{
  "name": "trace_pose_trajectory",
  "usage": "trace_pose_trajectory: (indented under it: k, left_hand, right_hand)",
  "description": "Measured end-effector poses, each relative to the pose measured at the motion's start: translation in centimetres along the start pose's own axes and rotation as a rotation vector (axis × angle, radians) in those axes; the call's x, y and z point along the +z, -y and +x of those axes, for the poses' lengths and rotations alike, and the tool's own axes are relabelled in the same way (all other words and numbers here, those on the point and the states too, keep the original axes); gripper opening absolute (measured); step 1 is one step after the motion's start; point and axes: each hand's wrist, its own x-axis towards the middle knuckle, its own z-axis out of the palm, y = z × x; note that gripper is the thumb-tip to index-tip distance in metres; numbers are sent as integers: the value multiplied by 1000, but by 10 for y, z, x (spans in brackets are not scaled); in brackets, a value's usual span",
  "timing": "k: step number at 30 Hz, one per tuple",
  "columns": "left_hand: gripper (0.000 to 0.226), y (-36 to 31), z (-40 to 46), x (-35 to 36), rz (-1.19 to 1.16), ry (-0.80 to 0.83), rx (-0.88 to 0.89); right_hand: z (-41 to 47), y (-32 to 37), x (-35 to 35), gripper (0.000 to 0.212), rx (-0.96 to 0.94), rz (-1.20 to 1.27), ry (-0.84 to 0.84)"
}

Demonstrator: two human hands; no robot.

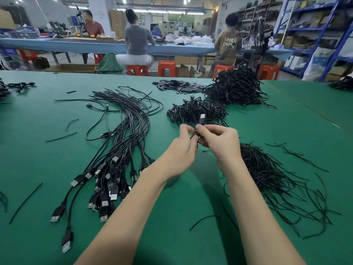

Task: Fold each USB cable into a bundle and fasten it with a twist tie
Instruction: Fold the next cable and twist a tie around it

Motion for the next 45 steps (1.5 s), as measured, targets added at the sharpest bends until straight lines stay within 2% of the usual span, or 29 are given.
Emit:
trace_pose_trajectory:
  k: [2,6,7,10,11,13,16,21,25,27,29,32,35,37,42,45]
  left_hand:
    - [7,0,-1,5,-78,-68,1]
    - [12,8,1,11,-216,-153,-106]
    - [15,10,3,11,-309,-172,-150]
    - [18,16,8,7,-549,-219,-249]
    - [17,18,8,6,-587,-226,-265]
    - [16,20,9,5,-634,-233,-279]
    - [16,23,9,6,-663,-236,-287]
    - [16,26,10,5,-660,-227,-280]
    - [17,27,10,5,-653,-222,-293]
    - [17,27,10,5,-650,-244,-300]
    - [18,27,11,4,-639,-275,-305]
    - [19,27,11,2,-610,-318,-307]
    - [18,28,11,2,-564,-315,-287]
    - [17,29,11,4,-509,-311,-254]
    - [16,30,10,4,-426,-265,-190]
    - [17,30,7,4,-311,-239,-178]
  right_hand:
    - [2,-2,-2,23,36,47,0]
    - [3,0,-9,18,32,63,78]
    - [5,-1,-14,16,-4,-51,63]
    - [10,-9,-35,17,-168,-715,5]
    - [10,-12,-38,21,-154,-869,16]
    - [9,-18,-39,29,-89,-1021,60]
    - [9,-24,-35,37,-6,-1107,124]
    - [15,-25,-32,12,107,-1127,57]
    - [13,-25,-27,16,116,-1217,93]
    - [12,-23,-24,19,87,-1208,115]
    - [12,-17,-21,16,1,-1084,138]
    - [10,-2,-16,10,-145,-679,217]
    - [1,11,-6,9,-171,-332,289]
    - [-5,12,5,6,-201,-276,267]
    - [-9,7,19,6,-239,-324,104]
    - [-7,8,14,9,-212,-361,104]
